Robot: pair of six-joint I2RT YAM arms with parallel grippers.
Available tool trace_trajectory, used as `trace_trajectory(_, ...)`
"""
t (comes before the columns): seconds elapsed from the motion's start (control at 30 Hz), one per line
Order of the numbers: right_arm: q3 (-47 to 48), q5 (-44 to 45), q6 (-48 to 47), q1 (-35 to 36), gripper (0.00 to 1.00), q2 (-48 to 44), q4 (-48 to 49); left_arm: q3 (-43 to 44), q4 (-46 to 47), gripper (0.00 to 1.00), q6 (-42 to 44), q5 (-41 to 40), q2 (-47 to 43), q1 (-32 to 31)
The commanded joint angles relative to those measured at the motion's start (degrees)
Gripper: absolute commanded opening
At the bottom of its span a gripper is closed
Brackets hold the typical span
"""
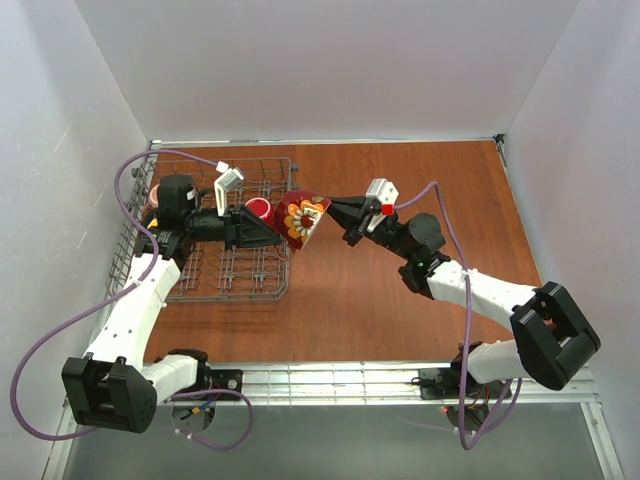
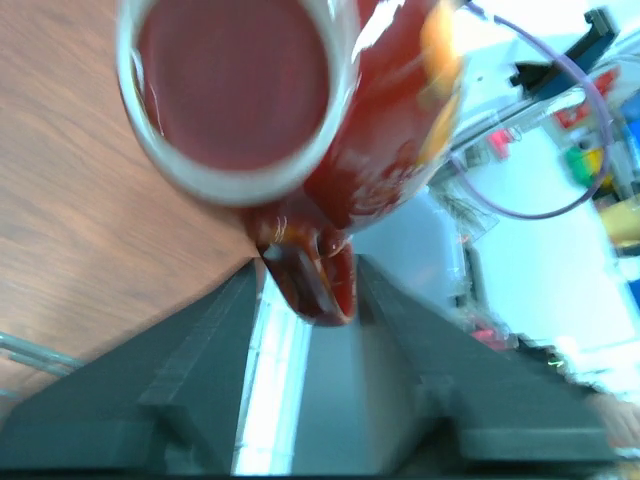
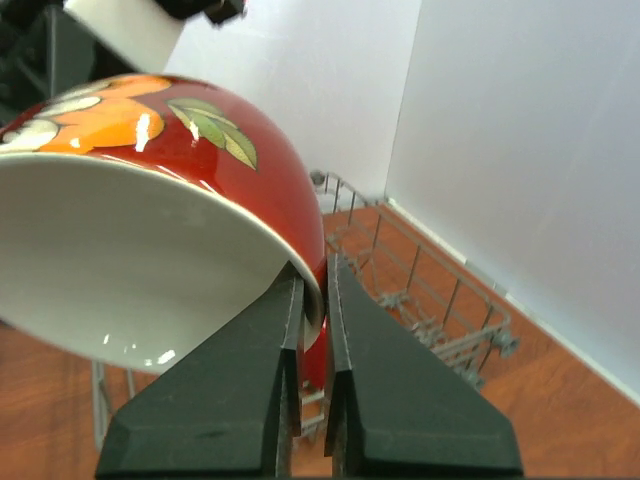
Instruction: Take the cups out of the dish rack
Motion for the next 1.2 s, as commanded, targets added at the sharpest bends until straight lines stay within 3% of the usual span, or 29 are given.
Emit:
trace_trajectory(0.0, -0.74, 2.25, 2.95, 0.29, 0.01, -4.43, 0.31, 0.22, 3.82, 0.42, 2.72, -1.69, -1.41, 0.63)
trace_trajectory(0.1, -0.74, 4.09, 1.54, 0.29, 0.01, -5.49, -4.44, 0.58, 3.56, 0.59, 2.81, -3.8, -1.32, 0.63)
trace_trajectory(0.3, -1.01, 7.61, 1.1, -0.41, 0.01, -7.16, -10.85, 0.66, 1.98, 0.66, 4.92, -8.28, -0.88, 0.63)
trace_trajectory(0.43, 0.83, 10.68, 0.75, -2.6, 0.01, -9.26, -23.73, 2.59, -0.74, 0.72, 7.81, -13.62, -0.45, 0.63)
trace_trajectory(0.57, 4.61, 12.62, -1.0, -5.85, 0.01, -11.99, -41.24, 6.37, -6.89, 0.73, 14.13, -21.78, 0.26, 0.63)
trace_trajectory(0.83, 10.85, 15.7, -1.27, -16.91, 0.01, -12.97, -72.07, 10.33, -12.61, 0.73, 17.13, -34.9, 2.28, 0.63)
trace_trajectory(1.0, 19.11, 14.38, -1.53, -25.53, 0.01, -5.85, -84.68, 10.68, -14.81, 0.73, 19.68, -39.57, 2.63, 0.63)
trace_trajectory(1.17, 25.17, 15.6, -2.5, -29.23, 0.01, -0.06, -91.97, 10.51, -15.87, 0.73, 22.4, -40.36, 2.19, 0.63)
